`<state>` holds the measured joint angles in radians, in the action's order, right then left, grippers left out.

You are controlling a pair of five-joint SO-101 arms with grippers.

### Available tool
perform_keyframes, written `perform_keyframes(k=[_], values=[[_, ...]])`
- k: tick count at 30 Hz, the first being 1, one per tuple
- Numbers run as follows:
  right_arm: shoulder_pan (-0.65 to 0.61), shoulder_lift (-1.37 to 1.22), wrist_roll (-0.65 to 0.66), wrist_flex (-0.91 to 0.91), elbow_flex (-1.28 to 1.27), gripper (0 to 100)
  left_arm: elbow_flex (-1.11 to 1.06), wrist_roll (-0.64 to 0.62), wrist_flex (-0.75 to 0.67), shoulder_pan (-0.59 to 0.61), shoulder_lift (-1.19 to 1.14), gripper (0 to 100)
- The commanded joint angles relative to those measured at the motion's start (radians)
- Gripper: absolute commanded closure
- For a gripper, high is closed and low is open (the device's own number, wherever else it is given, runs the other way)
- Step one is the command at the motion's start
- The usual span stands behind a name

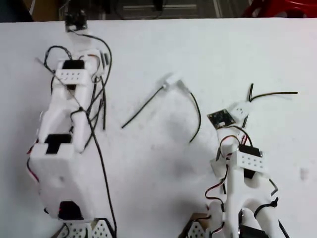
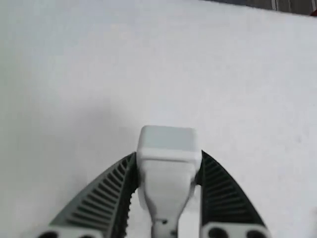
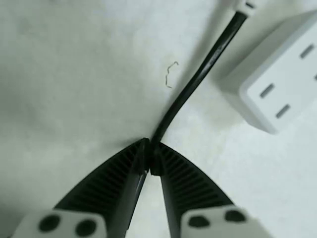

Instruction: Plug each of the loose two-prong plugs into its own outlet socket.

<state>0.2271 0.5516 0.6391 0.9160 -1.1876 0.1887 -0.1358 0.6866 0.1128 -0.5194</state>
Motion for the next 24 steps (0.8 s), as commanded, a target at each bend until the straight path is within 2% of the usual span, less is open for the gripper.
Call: perform_keyframes(k=[1, 5, 9, 19, 24], values=[[0.008, 0.016, -0.006, -0.013, -0.011, 97.8, 0.132, 0.057, 0.026, -0.001, -0.064, 90], [0.008, 0.016, -0.006, -0.013, -0.012, 97.8, 0.298, 0.112, 0.164, 0.022, -0.154, 77], [0.005, 0.016, -0.006, -0.012, -0.012, 97.8, 0.476, 0.064, 0.341, 0.041, -0.229, 64], [0.004, 0.016, -0.005, -0.010, -0.012, 97.8, 1.010, 0.161, 0.812, 0.120, -0.286, 63], [0.004, 0.016, -0.005, -0.010, -0.012, 97.8, 1.137, 0.167, 1.062, 0.211, -0.288, 63]])
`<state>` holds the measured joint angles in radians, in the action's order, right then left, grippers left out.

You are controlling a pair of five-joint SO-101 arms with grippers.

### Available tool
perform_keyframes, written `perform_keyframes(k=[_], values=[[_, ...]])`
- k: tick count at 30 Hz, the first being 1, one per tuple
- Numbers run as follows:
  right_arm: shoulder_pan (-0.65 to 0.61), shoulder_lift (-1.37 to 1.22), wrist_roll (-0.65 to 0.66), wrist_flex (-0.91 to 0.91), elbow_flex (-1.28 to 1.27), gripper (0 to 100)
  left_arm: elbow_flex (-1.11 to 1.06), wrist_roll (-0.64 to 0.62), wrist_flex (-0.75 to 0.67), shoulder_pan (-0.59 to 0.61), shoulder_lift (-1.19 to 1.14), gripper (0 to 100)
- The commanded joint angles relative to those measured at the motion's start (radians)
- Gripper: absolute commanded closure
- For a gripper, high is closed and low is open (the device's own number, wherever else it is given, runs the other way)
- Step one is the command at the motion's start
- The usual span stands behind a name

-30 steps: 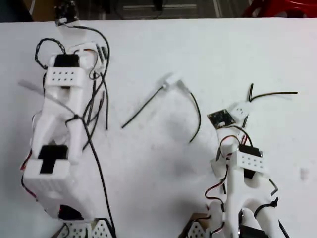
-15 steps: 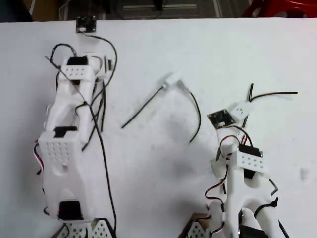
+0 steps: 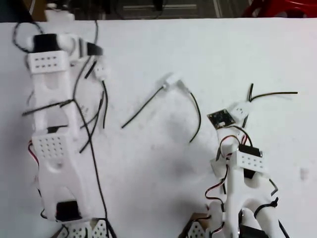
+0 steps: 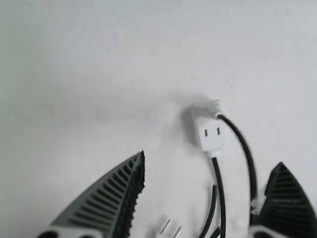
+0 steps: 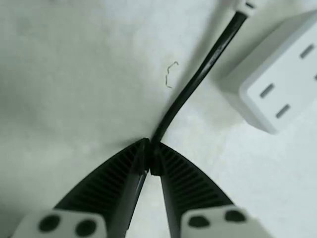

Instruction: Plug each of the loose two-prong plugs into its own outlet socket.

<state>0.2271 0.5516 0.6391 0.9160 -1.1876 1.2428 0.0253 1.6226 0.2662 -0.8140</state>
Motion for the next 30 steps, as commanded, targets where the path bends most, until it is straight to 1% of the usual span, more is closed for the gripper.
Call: perform_keyframes(k=[1, 3, 6, 9, 17, 22, 25, 30], values=[[0.004, 0.016, -0.005, -0.010, -0.012, 97.8, 0.081, 0.018, 0.163, 0.077, 0.007, 63], [0.004, 0.016, -0.005, -0.010, -0.012, 97.8, 0.023, 0.101, 0.170, 0.113, 0.019, 63], [0.002, 0.016, -0.005, -0.010, -0.012, 97.8, -0.097, 0.232, 0.170, 0.157, 0.067, 68], [0.002, 0.016, -0.005, -0.010, -0.012, 97.8, -0.269, 0.318, 0.170, 0.180, 0.171, 70], [0.002, 0.016, -0.002, -0.010, -0.012, 97.8, -0.852, 0.439, 0.163, 0.188, 0.651, 70], [0.002, 0.016, -0.002, -0.010, -0.012, 97.8, -1.174, 0.497, 0.155, 0.189, 0.874, 70], [0.002, 0.016, -0.003, -0.008, -0.012, 97.8, -1.366, 0.559, 0.114, 0.191, 0.952, 70], [0.002, 0.016, -0.003, -0.008, -0.012, 97.8, -1.671, 0.792, -0.052, 0.191, 0.998, 70]])
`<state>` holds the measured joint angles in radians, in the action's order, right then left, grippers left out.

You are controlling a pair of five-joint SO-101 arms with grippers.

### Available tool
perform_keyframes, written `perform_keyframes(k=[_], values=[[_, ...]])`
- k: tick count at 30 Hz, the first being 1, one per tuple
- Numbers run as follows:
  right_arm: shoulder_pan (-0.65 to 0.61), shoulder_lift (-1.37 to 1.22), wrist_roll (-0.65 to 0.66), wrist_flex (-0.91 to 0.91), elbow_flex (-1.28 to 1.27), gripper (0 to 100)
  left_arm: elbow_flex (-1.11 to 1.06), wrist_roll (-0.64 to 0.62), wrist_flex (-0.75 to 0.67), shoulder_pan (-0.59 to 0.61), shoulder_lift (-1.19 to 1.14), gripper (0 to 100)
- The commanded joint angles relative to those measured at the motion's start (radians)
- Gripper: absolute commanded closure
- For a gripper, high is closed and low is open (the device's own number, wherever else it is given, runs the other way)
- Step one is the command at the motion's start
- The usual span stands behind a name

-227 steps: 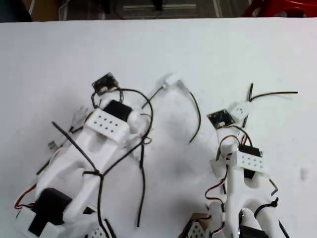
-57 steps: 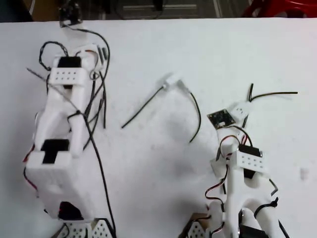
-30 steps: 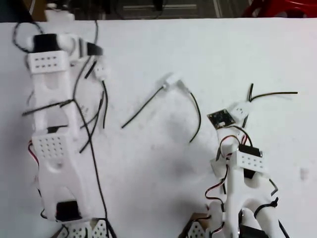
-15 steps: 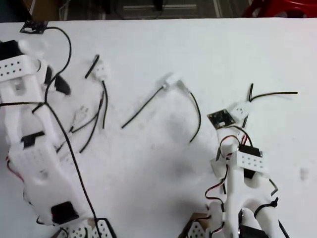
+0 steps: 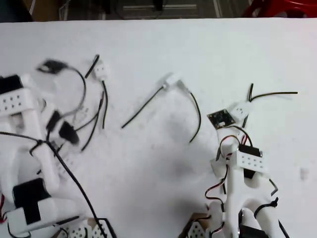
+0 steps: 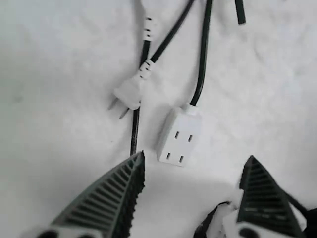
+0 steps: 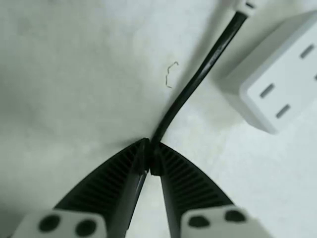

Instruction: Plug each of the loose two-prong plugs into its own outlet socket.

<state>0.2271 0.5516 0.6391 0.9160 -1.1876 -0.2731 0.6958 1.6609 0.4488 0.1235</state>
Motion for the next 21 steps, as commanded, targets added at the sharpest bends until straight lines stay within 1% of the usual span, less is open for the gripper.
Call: perform_keyframes(k=[1, 4, 16, 18, 21], values=[[0.002, 0.016, -0.003, -0.008, -0.012, 97.8, -0.196, 0.157, -0.118, 0.008, 0.061, 70], [0.004, 0.016, -0.003, -0.008, -0.012, 97.8, -0.282, 0.210, -0.193, 0.008, 0.059, 70], [0.007, 0.016, -0.003, -0.007, -0.012, 97.8, -0.499, 0.221, -0.439, 0.008, 0.056, 71], [0.007, 0.016, -0.003, -0.007, -0.012, 97.7, -0.522, 0.249, -0.459, 0.008, 0.056, 71], [0.007, 0.016, -0.005, -0.007, -0.012, 97.7, -0.539, 0.307, -0.457, 0.008, 0.056, 78]])
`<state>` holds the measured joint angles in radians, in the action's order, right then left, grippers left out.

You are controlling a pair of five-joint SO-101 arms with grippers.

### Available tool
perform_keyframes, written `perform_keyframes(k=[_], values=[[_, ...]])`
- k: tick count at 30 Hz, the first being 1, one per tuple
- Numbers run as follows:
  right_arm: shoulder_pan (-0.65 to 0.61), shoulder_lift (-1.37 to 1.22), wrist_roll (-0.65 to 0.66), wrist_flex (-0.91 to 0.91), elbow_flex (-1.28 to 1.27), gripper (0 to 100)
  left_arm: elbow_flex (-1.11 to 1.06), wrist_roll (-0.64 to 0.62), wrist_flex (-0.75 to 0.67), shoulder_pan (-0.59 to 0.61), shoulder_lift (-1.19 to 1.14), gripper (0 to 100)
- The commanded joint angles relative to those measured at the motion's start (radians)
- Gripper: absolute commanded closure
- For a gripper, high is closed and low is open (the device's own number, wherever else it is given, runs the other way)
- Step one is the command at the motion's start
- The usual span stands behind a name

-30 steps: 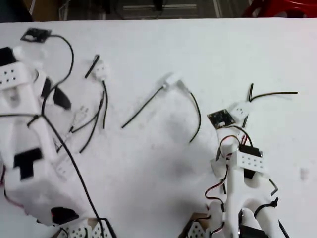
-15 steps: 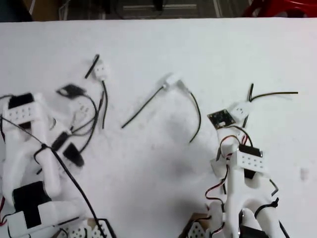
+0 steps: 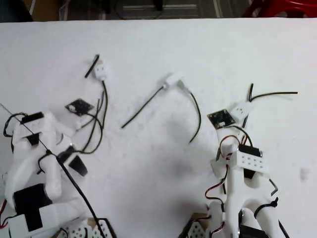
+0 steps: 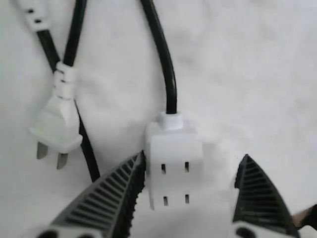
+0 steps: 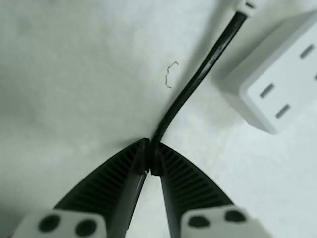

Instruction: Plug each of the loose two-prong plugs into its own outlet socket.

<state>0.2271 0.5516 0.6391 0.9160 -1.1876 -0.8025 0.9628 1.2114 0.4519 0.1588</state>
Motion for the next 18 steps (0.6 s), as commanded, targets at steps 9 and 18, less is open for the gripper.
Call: perform_keyframes(k=[9, 18], values=[[0.008, 0.016, -0.005, -0.007, -0.014, 97.7, 0.015, 0.083, 0.095, -0.025, 0.030, 86], [0.008, 0.016, -0.005, -0.007, -0.014, 97.7, 0.304, -0.169, 0.325, -0.282, 0.031, 86]])
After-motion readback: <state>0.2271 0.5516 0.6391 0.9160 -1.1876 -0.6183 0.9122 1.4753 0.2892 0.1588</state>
